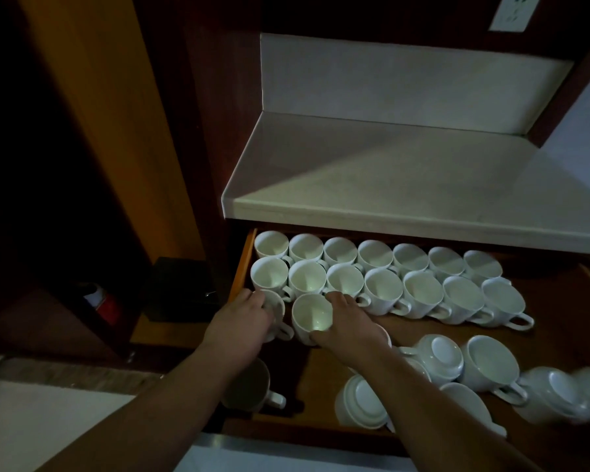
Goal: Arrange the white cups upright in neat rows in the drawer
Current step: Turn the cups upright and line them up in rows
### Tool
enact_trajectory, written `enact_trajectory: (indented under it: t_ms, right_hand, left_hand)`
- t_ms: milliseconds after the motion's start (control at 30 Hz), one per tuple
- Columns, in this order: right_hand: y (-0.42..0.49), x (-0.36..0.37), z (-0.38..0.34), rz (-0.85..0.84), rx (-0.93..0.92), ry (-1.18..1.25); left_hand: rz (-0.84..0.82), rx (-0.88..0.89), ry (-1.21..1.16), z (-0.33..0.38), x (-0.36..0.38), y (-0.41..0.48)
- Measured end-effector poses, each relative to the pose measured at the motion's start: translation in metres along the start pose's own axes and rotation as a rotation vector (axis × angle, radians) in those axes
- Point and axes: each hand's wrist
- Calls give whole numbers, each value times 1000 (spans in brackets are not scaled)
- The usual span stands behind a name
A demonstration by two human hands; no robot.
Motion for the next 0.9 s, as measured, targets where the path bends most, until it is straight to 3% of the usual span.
enact_trajectory:
  t_ms: [267, 900]
  right_hand:
    - [2, 4, -7, 3, -32, 32]
    - [0, 9, -17, -12, -41, -3]
  left_hand:
    - [-98, 3, -17, -6, 9, 7]
    - [-78, -20, -61, -10, 17, 13]
Point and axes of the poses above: each hand's wrist, its own y-axis towards the middle knuckle, its own x-axis out of the palm, z = x × y, and after that the axes turned 4 degrees about -y, right-handed
